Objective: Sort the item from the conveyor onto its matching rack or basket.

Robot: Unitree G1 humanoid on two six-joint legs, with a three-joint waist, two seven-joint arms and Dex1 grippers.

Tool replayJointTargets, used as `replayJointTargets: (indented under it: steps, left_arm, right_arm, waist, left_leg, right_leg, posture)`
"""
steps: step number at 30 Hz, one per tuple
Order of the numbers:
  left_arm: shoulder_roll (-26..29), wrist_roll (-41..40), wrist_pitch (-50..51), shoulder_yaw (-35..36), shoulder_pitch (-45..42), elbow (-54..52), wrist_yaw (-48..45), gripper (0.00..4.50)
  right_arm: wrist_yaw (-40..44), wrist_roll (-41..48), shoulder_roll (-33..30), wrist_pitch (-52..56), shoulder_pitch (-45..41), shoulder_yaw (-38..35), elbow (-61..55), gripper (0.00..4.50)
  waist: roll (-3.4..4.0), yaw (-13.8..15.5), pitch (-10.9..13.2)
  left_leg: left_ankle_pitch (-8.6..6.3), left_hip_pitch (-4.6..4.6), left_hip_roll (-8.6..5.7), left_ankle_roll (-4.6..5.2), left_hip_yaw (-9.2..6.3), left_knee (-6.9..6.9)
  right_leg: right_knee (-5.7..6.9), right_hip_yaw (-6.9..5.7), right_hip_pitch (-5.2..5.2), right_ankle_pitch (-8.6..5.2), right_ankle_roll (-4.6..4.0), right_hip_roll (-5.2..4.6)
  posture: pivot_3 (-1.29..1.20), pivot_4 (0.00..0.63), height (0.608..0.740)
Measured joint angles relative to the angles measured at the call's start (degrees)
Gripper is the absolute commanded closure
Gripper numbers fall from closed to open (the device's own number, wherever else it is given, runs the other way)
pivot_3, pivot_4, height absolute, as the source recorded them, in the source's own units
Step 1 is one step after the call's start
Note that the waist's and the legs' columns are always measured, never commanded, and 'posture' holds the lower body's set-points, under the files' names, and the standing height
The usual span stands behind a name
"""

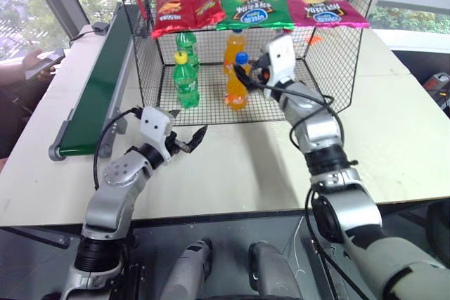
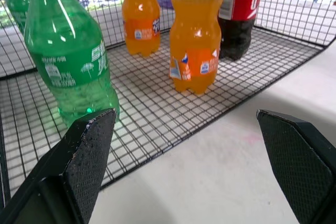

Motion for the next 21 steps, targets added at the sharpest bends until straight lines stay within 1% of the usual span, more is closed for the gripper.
replayJointTargets:
  steps: [2, 4, 7, 10, 14, 17, 21]
  left_arm:
    - [0.75, -0.66, 0.31, 0.15, 1.73, -0.99, -0.69, 0.0]
    - [1.41, -0.69, 0.22, 0.13, 2.51, -1.46, -0.92, 0.0]
    - [2.25, -0.25, -0.53, 0.18, 3.43, -1.87, -0.95, 0.0]
    - [3.27, -0.06, -1.06, 0.29, 6.19, -2.57, -1.61, 0.0]
    - [3.69, 0.21, -1.22, 0.28, 7.42, -2.73, -1.85, 0.0]
    - [3.5, 0.21, -1.24, 0.26, 7.81, -2.73, -1.81, 0.0]
    - [3.16, 0.4, -1.31, 0.02, 7.79, -2.51, -1.68, 0.0]
  right_arm:
    - [4.54, 3.11, -2.56, 6.03, 5.18, 0.29, -8.76, 0.02]
    - [7.93, 6.21, -4.13, 11.39, 8.59, 0.67, -15.5, 0.02]
    - [11.38, 10.43, -5.79, 18.03, 12.47, 1.33, -24.07, 0.02]
    - [14.39, 13.85, -8.08, 23.07, 19.34, 2.73, -32.11, 0.02]
    - [15.43, 15.21, -9.24, 26.43, 24.48, 4.26, -35.85, 0.02]
    - [15.88, 15.89, -10.25, 27.46, 26.85, 4.61, -38.23, 0.02]
    - [16.02, 15.88, -11.08, 27.84, 29.02, 4.62, -38.33, 0.02]
  waist:
    - [0.0, 0.0, 0.0]
    - [0.02, -0.25, 0.0]
    - [0.03, -0.18, -0.02]
    - [0.03, 0.05, -0.03]
    - [0.03, 0.19, -0.02]
    - [0.02, 0.17, -0.03]
    - [0.02, 0.18, -0.03]
  left_leg:
    - [0.0, 0.0, 0.01, 0.0, 0.0, -0.02]
    - [-0.01, 0.0, 0.05, 0.0, 0.01, -0.03]
    - [-0.02, 0.05, 0.19, -0.02, 0.04, -0.03]
    - [-0.08, 0.05, 0.21, -0.11, 0.05, -0.03]
    - [-0.09, 0.05, 0.21, -0.13, 0.1, -0.01]
    - [-0.1, 0.05, 0.24, -0.14, 0.11, -0.01]
    - [-0.1, 0.04, 0.24, -0.14, 0.13, -0.01]
  right_leg:
    - [0.0, 0.01, -0.01, 0.0, 0.0, 0.0]
    - [0.02, 0.01, -0.02, -0.01, -0.01, 0.0]
    - [-0.01, 0.01, 0.01, -0.08, -0.27, 0.01]
    - [-0.09, 0.0, 0.05, -0.1, -0.31, 0.0]
    - [-0.13, 0.0, 0.07, -0.06, -0.37, -0.03]
    - [-0.17, -0.01, 0.09, -0.07, -0.36, -0.05]
    - [-0.21, -0.01, 0.09, -0.07, -0.36, -0.05]
  posture:
    - [0.0, 0.15, 0.739]
    - [0.0, 0.15, 0.739]
    - [0.0, 0.15, 0.739]
    - [0.0, 0.15, 0.739]
    - [0.0, 0.15, 0.739]
    - [0.0, 0.15, 0.739]
    - [0.0, 0.15, 0.739]
